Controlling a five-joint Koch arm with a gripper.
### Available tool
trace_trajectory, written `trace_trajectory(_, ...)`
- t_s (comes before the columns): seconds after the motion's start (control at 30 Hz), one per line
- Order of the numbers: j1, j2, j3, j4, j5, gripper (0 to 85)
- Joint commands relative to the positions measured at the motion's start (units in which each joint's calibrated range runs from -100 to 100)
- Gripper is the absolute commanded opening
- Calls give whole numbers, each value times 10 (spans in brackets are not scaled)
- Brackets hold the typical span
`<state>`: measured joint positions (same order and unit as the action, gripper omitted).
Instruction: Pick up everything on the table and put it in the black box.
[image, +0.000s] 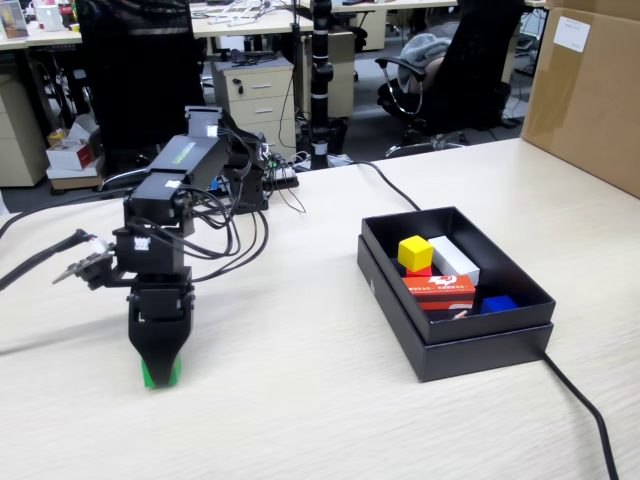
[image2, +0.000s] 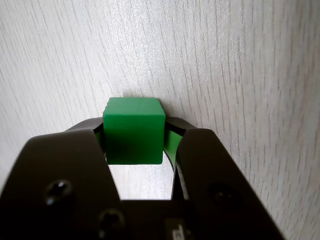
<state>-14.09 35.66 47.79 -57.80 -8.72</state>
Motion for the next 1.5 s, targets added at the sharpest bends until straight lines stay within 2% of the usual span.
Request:
trace_trajectory(0.0, -2, -29, -7, 9, -1, 164)
trace_trajectory(0.1, -2, -41, -17, -30, 3, 162)
trace_trajectory(0.2, 0, -76, -26, -82, 13, 40)
trace_trajectory(0.23, 0, -89, -31, -96, 16, 24)
trace_trajectory(0.53, 38, -396, -278, -117, 38, 23)
trace_trajectory(0.87, 130, -726, -415, -132, 84, 24)
trace_trajectory(1.03, 210, -827, -404, -132, 120, 24)
trace_trajectory(1.13, 250, -828, -360, -131, 136, 25)
trace_trajectory(1.2, 286, -700, -223, -130, 150, 27)
trace_trajectory(1.37, 297, -473, -25, -130, 153, 27)
trace_trajectory(1.47, 305, -369, 21, -130, 156, 28)
